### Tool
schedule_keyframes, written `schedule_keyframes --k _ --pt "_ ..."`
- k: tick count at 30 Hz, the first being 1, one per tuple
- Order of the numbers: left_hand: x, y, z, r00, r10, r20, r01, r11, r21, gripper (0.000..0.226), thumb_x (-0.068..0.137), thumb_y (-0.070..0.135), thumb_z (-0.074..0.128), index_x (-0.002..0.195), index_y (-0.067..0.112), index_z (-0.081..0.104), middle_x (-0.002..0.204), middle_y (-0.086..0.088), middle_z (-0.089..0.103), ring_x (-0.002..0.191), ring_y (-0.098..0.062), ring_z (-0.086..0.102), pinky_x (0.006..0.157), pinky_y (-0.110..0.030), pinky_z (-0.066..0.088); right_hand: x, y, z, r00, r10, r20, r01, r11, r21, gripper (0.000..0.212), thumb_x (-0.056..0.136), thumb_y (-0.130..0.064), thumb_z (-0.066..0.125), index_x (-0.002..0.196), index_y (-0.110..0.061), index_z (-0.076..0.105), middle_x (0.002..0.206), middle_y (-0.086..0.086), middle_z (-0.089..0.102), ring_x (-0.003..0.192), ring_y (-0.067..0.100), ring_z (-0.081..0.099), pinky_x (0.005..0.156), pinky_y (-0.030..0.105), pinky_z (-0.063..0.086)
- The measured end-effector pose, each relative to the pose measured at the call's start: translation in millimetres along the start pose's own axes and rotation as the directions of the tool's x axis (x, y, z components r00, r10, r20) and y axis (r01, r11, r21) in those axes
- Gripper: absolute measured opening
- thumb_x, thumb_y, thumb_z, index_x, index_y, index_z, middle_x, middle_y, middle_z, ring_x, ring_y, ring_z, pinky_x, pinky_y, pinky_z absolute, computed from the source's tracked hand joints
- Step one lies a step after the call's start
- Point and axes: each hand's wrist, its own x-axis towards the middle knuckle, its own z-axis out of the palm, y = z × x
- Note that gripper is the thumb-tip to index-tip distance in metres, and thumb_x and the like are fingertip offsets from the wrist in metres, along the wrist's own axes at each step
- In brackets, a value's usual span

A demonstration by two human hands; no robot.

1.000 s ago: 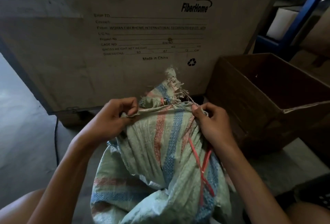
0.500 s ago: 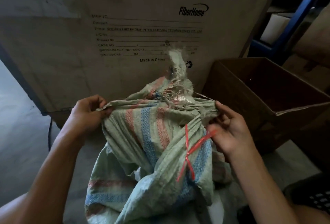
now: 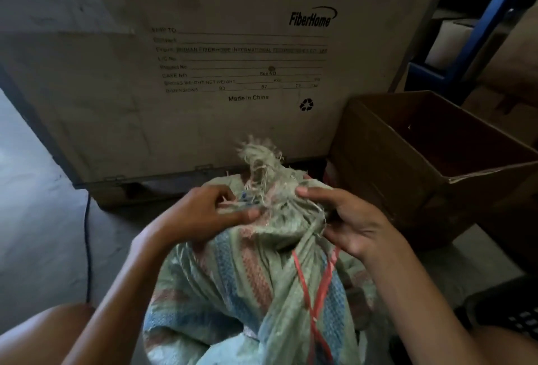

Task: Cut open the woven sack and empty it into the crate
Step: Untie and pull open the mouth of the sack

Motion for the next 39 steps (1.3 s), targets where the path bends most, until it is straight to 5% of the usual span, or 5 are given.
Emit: schedule_keyframes --k 18,22,31,36,39 --pt "7 -7 14 0.714 0.341 -0.611 -0.130 0.923 0.363 0.023 0.085 0.032 0.058 0.093 0.028 0.079 0.071 -0.004 0.076 0.073 -0.033 0.073 0.062 -0.029 0.037 14 17 -8 0.417 -0.876 -0.244 0.459 0.434 -0.775 0.008 0.093 -0.020 0.065 0.093 -0.024 0.072 0.086 -0.015 0.070 0.085 0.002 0.067 0.079 0.037 0.059" --pt "17 -26 2 0.785 -0.004 -0.619 -0.173 0.959 -0.226 0.026 0.097 0.033 0.063 0.084 0.015 0.076 0.068 -0.003 0.065 0.076 -0.005 0.062 0.068 -0.032 0.046 13 19 0 0.644 -0.764 -0.029 0.647 0.565 -0.512 0.022 0.094 -0.017 0.064 0.113 -0.025 0.068 0.098 -0.010 0.068 0.096 0.004 0.066 0.090 0.028 0.055" --pt "17 -2 20 0.999 0.043 -0.006 0.006 -0.251 -0.968 0.053 0.066 0.023 0.075 0.114 0.002 0.073 0.109 -0.016 0.076 0.098 -0.027 0.076 0.089 -0.045 0.059 10 28 13 0.989 -0.001 0.147 0.003 1.000 -0.016 0.035 0.098 -0.020 0.051 0.078 -0.011 0.078 0.074 0.008 0.076 0.065 0.017 0.073 0.067 0.030 0.058" --pt "37 -23 14 0.972 -0.219 -0.081 -0.106 -0.102 -0.989 0.039 0.101 0.018 0.050 0.138 0.008 0.056 0.125 -0.015 0.070 0.115 -0.029 0.068 0.091 -0.042 0.059 4 9 12 0.985 -0.167 0.036 0.170 0.974 -0.151 0.020 0.093 0.001 0.054 0.086 -0.002 0.072 0.060 0.004 0.072 0.048 0.008 0.066 0.048 0.017 0.052" --pt "31 -32 8 0.713 -0.422 -0.560 -0.202 0.641 -0.740 0.021 0.104 0.018 0.051 0.107 0.014 0.071 0.090 -0.004 0.077 0.087 -0.020 0.067 0.068 -0.022 0.052 6 -8 -10 0.869 -0.401 -0.289 0.361 0.914 -0.183 0.024 0.094 0.002 0.054 0.078 -0.010 0.069 0.061 0.003 0.067 0.045 0.008 0.061 0.044 0.015 0.046"
